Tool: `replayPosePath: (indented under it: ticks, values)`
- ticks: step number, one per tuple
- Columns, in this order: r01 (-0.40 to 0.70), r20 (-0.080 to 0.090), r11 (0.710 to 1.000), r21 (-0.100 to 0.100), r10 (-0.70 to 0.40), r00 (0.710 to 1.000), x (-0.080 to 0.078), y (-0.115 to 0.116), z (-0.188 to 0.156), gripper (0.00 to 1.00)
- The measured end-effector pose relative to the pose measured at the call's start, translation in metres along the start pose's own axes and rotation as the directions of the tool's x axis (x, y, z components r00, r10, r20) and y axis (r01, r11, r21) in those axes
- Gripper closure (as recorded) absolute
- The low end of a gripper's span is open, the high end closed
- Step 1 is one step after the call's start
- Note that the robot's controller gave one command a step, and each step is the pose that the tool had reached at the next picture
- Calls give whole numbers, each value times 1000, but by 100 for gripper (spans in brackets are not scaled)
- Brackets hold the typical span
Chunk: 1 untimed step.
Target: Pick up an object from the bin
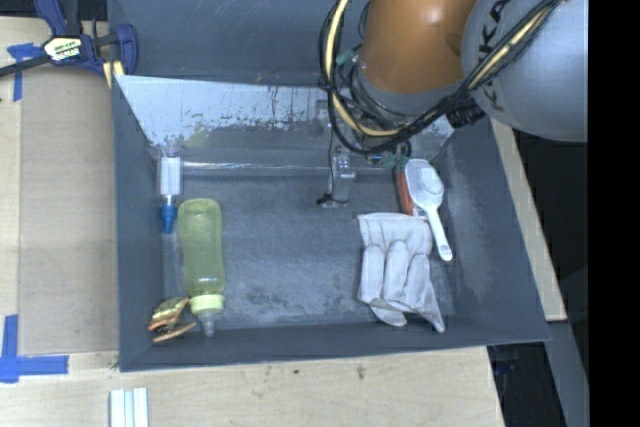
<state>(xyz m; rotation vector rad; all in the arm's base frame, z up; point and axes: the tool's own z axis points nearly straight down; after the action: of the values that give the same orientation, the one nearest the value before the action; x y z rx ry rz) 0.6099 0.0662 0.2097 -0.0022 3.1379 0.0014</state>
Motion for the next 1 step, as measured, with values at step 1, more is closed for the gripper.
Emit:
replayPosePath:
  ticks: [1]
  values:
    - [83, 2, 997, 1, -83, 997, 8, -76, 59, 0]
